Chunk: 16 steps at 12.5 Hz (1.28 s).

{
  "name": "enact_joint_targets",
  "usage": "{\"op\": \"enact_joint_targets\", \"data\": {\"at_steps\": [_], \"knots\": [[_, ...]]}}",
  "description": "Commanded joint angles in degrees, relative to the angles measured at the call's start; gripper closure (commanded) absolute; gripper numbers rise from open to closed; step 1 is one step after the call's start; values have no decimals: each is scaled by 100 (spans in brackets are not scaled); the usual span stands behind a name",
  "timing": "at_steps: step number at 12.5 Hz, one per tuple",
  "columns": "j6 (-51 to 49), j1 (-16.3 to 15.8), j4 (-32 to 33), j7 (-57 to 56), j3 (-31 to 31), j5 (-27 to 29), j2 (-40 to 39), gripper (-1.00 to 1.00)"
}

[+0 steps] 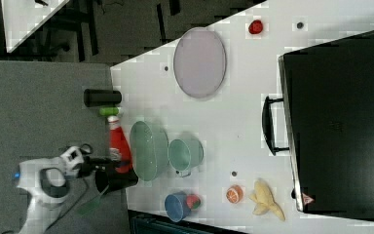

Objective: Pick ketchup from strainer and place it on the table

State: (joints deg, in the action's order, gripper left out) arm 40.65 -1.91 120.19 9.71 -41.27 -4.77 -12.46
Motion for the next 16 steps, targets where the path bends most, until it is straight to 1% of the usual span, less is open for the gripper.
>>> {"op": "enact_joint_targets", "data": {"at_steps": [1,4,6,8,11,13,16], "knots": [[-574,366,-779,-231,196,210,100,-21],[-1401,609,-1387,-960,619,210,22,-21],[-1603,726,-1687,-1539,1022,208,-85,-21],[-1607,845,-1840,-2018,1545,208,-128,-21],[-1606,997,-1840,-2535,2442,204,-137,-21],[-1606,1029,-1764,-3075,3029,204,-177,-21],[-1568,1043,-1366,-3812,3746,204,-206,-21]]}}
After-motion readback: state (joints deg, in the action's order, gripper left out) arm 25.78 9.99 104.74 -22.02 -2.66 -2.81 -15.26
